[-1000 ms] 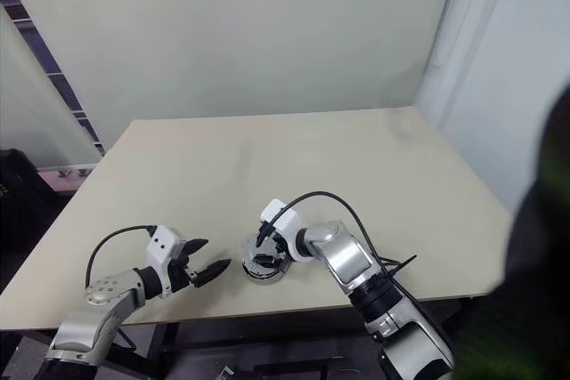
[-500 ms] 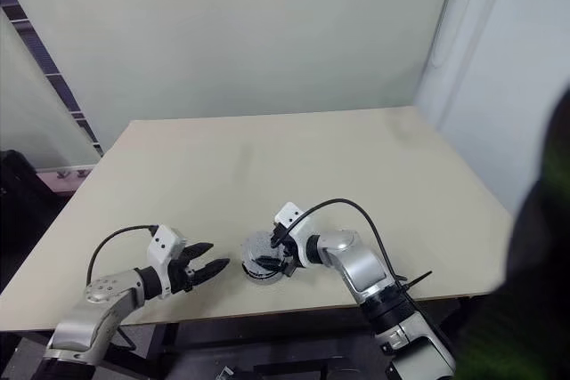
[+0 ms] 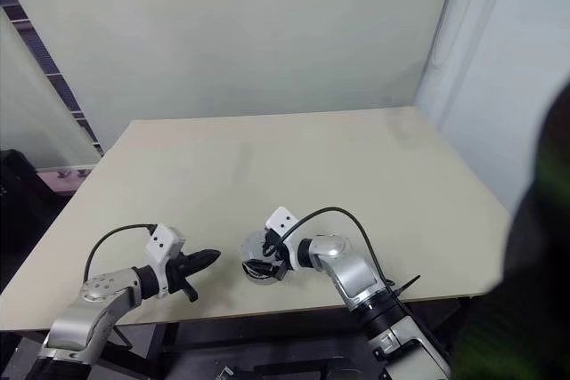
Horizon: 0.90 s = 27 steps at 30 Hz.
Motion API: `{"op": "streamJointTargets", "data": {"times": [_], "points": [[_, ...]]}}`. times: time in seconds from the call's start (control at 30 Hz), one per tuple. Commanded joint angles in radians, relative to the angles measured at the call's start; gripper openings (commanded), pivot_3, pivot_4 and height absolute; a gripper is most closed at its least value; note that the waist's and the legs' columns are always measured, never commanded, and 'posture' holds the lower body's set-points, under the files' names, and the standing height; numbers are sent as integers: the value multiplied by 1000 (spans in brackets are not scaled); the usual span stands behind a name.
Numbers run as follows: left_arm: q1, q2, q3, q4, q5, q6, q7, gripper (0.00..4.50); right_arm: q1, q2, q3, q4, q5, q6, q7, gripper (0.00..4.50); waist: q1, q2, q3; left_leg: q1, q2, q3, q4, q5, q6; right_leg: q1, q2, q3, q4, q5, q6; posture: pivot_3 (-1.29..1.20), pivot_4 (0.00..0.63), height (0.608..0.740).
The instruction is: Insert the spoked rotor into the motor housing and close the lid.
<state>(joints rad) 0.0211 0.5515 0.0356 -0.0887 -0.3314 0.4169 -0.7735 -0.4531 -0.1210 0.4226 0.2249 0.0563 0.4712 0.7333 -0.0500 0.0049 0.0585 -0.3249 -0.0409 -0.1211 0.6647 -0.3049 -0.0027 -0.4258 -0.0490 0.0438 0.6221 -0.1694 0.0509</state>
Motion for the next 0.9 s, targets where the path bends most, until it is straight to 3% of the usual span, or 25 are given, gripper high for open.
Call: {"op": "streamJointTargets", "data": {"times": [0.03,0.37,0.47,0.53,0.9], "points": [[-17,16,26,-45,-12,-5,-2,40,-16,13,-6,10,-10,-40,-15,4500,0,0,0,0,0,0,0,0,0,0,0,0,0,0,0,0,0,740],[-21,21,27,-48,-9,-3,-2,40,-8,37,-15,64,-21,-67,-35,4500,0,0,0,0,0,0,0,0,0,0,0,0,0,0,0,0,0,740],[-22,23,26,-49,-9,-2,-3,0,-9,40,-15,64,-19,-60,-37,3930,0,0,0,0,0,0,0,0,0,0,0,0,0,0,-1,0,0,740],[-21,25,27,-49,-9,-1,-4,0,-13,40,-12,58,-17,-38,-34,3230,0,0,0,0,0,0,0,0,0,0,0,0,0,0,-1,0,0,740],[-24,23,20,-47,-10,0,-7,0,-67,14,61,19,-68,97,-2,3215,0,0,0,0,0,0,0,0,0,0,0,0,0,0,-1,0,0,740]]}}
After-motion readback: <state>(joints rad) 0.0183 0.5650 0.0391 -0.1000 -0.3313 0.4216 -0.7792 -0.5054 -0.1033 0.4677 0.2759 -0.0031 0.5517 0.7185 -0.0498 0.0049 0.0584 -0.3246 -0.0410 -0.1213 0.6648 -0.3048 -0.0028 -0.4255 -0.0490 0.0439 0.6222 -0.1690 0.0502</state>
